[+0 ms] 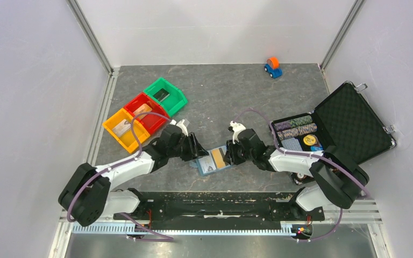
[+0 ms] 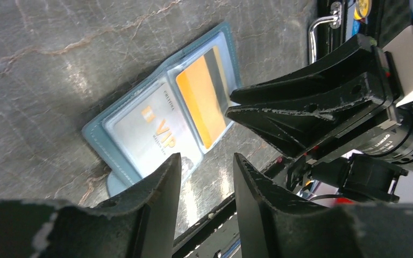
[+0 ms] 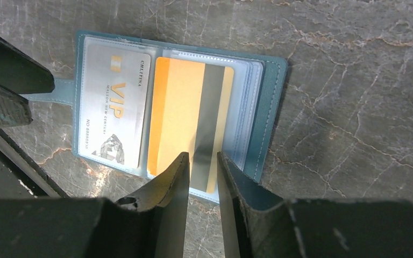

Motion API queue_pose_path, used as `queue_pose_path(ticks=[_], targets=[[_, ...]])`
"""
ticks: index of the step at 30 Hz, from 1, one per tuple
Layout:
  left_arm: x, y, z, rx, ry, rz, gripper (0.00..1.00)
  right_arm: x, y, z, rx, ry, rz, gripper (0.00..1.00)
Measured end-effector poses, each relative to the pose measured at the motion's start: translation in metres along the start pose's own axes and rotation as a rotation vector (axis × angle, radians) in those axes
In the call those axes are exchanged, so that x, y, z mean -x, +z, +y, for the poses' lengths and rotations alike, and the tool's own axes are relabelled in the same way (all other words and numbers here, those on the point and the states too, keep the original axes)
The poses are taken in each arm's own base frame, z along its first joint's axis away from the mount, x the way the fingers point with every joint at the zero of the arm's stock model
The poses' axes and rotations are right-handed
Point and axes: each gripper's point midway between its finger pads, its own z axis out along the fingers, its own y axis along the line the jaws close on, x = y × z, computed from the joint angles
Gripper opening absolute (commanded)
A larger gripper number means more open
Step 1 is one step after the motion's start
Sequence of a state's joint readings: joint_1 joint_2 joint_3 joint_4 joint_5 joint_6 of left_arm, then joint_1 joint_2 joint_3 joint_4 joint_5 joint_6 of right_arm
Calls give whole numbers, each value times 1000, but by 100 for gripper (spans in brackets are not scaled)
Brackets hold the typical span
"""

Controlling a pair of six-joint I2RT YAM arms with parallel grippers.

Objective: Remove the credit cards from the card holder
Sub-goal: Remove the credit card from the card holder.

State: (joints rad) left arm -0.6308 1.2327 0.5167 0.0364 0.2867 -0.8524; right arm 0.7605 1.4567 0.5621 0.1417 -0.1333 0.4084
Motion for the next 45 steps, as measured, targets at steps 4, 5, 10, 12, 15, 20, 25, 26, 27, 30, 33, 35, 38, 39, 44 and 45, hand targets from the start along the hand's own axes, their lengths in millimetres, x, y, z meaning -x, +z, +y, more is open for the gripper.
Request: queue_pose_path(ticks=[4, 5, 10, 12, 15, 20, 25, 26, 27, 30, 33, 35, 38, 39, 44, 45], targets=[[2, 5, -7, -30, -5, -6, 50, -2, -2, -1, 13, 24, -32, 28], [2, 7, -9, -39, -4, -7, 50, -4, -3, -1, 15, 31, -38, 28], [-5, 17, -10, -51, -2, 7, 50, -9, -7, 0, 36, 69, -63, 28], [-11, 23, -9, -52, -1, 23, 50, -10, -7, 1, 47, 88, -72, 27], [-19, 30, -8, -48, 6, 43, 50, -11, -8, 3, 59, 106, -79, 27], [-27, 37, -1, -36, 9, 38, 50, -12, -8, 5, 69, 121, -82, 28], [-28, 43, 7, -28, -15, 14, 50, -13, -9, 5, 70, 131, -82, 27], [-27, 44, 6, -35, -16, 7, 49, -14, -9, 5, 70, 133, -82, 27], [-26, 45, 5, -44, -18, 0, 49, -14, -9, 5, 71, 135, -82, 27], [-25, 49, 4, -61, -29, -10, 47, -14, -9, 5, 73, 139, -84, 27], [-26, 55, 3, -74, -43, -11, 45, -14, -9, 5, 73, 142, -84, 27], [-26, 57, 2, -83, -48, -11, 44, -14, -9, 5, 73, 144, -84, 27], [-27, 59, 1, -91, -45, -12, 43, -14, -9, 5, 73, 146, -83, 27], [-27, 59, 1, -92, -44, -12, 43, -14, -9, 5, 73, 147, -83, 27], [-29, 64, 0, -103, -60, -9, 40, -14, -9, 6, 74, 149, -82, 27], [-29, 65, 0, -105, -68, -9, 39, -14, -9, 6, 75, 151, -81, 27]])
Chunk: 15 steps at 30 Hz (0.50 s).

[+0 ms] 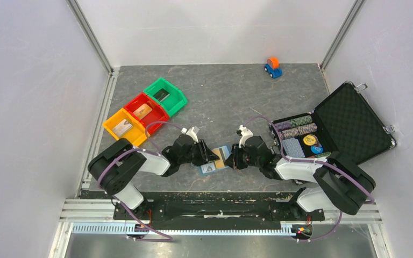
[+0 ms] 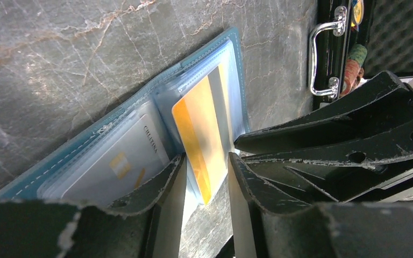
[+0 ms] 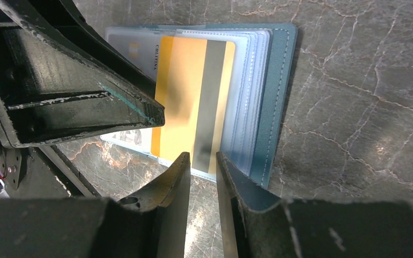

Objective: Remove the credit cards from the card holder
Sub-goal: Remove the credit card from the card holder.

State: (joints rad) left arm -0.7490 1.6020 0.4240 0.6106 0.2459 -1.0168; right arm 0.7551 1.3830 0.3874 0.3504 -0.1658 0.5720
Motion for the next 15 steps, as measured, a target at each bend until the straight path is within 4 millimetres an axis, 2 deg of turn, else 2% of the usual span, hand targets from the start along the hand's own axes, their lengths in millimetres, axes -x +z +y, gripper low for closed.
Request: queue_pose_path(ticks=[10, 15], targets=[[-2, 1, 1, -4, -36, -2, 3, -1, 0, 0, 1, 5, 3, 26], [-1, 0, -2, -13, -41, -4, 2, -1, 0, 0, 0, 5, 3, 26]])
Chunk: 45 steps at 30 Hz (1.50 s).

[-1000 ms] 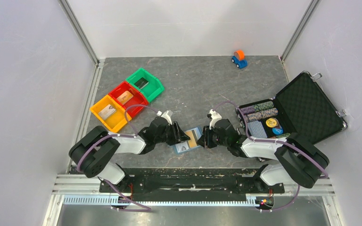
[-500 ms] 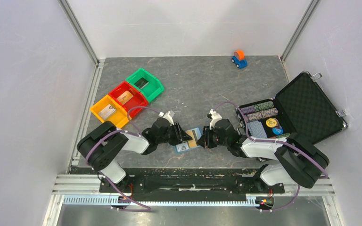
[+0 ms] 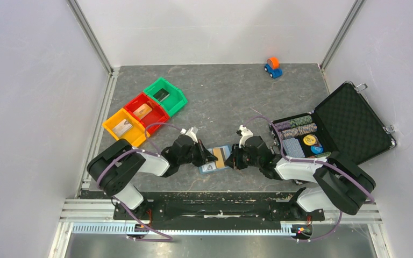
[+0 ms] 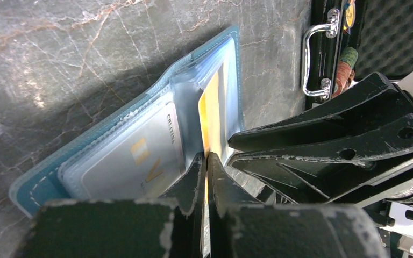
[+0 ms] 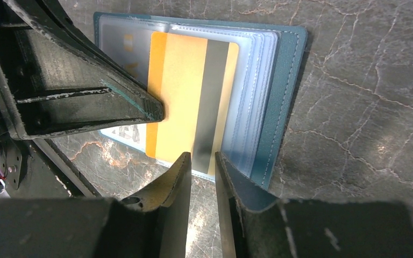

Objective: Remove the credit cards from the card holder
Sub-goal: Remove the credit card from the card holder.

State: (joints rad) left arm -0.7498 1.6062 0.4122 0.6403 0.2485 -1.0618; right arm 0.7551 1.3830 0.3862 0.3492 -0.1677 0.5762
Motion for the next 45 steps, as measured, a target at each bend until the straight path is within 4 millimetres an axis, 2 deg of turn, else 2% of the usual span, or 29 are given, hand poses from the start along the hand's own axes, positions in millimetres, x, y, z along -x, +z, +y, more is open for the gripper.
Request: queue_pose_path(ticks=[6, 17, 29, 33, 34, 36, 42, 45], targets=[[-1, -7, -6, -5, 5, 4, 2, 0, 0, -1, -5, 0, 0, 26], [-12, -25, -2, 22, -4, 37, 2, -2, -1, -1, -2, 0, 4, 27], [-6, -35, 4, 42, -25, 24, 2, -3, -3, -1, -12, 1, 20, 27], [-6, -38, 4, 39, -28, 23, 10, -3, -3, -2, -19, 4, 27, 26], [-6, -38, 3, 37, -28, 27, 9, -3, -3, -2, -20, 4, 29, 26], [-7, -38, 3, 32, -30, 33, 3, -3, -4, -1, -21, 5, 33, 26], [-9, -38, -2, 5, -29, 48, 2, -4, -12, 1, -16, 11, 49, 27], [-9, -37, -3, -3, -33, 50, 2, 3, -15, 6, -5, 9, 34, 27]])
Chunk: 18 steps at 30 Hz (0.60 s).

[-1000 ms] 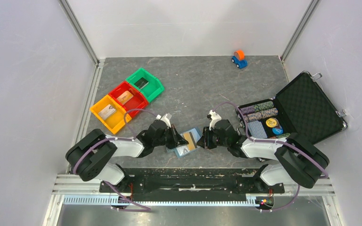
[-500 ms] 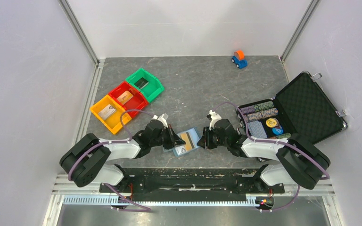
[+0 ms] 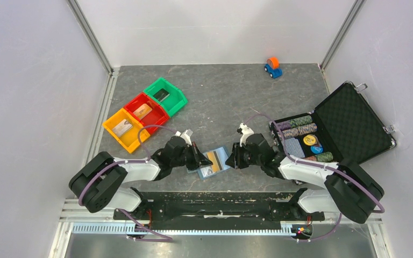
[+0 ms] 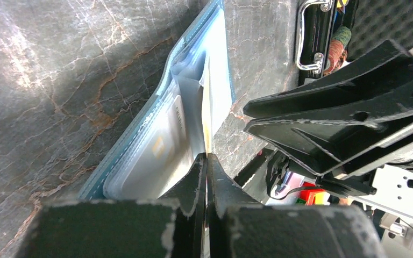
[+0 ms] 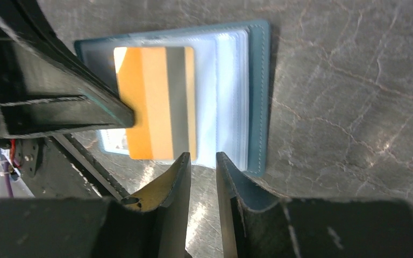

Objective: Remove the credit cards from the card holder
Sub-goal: Remove the credit card from the card holder.

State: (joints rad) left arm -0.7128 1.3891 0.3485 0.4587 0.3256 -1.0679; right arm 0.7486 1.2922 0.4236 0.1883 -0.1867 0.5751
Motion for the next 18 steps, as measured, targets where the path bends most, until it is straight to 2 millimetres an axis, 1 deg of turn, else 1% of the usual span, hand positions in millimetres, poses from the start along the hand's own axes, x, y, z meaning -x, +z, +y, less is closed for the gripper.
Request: queue_pose_path(ticks=[5, 8, 11, 14, 18], targets=[[-1, -1, 4, 20, -19, 5, 2, 16, -1, 12, 29, -10, -31, 27], [-2, -4, 5, 34, -35, 5, 2, 20, -1, 17, 48, -13, -37, 26], [-2, -7, 6, 46, -42, 5, 2, 21, 1, 20, 62, -14, -37, 26], [-3, -8, 9, 69, -51, 16, 2, 20, 8, 23, 88, -15, -29, 26], [-4, -7, 12, 85, -57, 21, 2, 8, 23, 19, 98, -3, 20, 25]])
